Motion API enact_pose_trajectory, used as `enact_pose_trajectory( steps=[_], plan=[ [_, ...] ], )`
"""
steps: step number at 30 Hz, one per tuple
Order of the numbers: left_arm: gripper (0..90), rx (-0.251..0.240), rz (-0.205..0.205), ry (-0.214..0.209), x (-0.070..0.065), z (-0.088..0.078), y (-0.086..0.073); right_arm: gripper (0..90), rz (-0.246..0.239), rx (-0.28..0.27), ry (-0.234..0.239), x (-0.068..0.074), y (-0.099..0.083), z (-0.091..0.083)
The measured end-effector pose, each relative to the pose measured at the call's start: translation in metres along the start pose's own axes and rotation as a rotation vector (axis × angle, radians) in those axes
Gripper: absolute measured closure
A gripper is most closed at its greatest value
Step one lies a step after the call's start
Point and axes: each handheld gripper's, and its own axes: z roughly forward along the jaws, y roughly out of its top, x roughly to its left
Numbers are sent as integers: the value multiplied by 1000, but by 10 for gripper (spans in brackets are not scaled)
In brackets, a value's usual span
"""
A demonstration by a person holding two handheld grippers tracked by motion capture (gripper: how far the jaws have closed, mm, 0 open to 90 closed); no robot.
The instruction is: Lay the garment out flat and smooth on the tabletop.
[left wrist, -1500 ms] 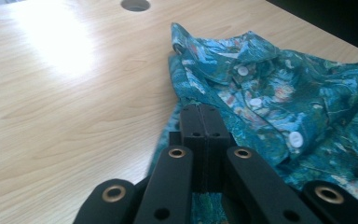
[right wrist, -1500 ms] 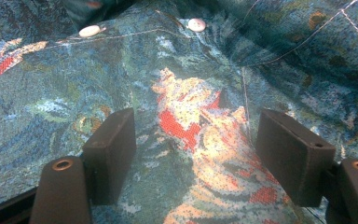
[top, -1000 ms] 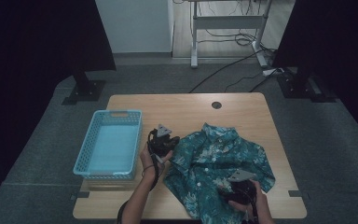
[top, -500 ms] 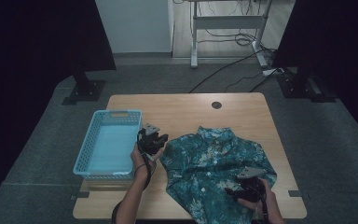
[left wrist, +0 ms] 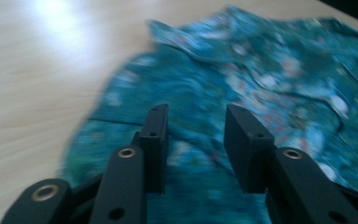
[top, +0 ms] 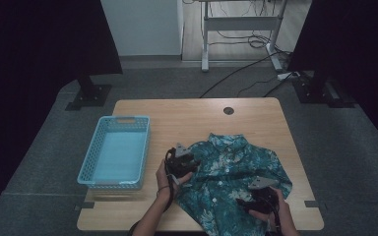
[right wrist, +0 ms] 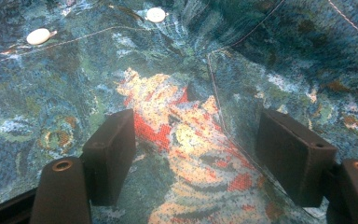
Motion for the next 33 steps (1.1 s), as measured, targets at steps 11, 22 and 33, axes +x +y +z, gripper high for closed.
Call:
enact_pose_trajectory(
  steps=[11, 22, 33],
  plan=[
    [566, 130, -10, -3, -3, 19, -18, 275, -5, -7, -1, 0, 0, 1],
    [596, 146, 30, 61, -4, 18, -21, 275, -18, -17, 6, -3, 4, 6],
    [603, 135, 11, 130, 5, -2, -36, 272, -19, -46, 1, -6, 19, 22]
  ],
)
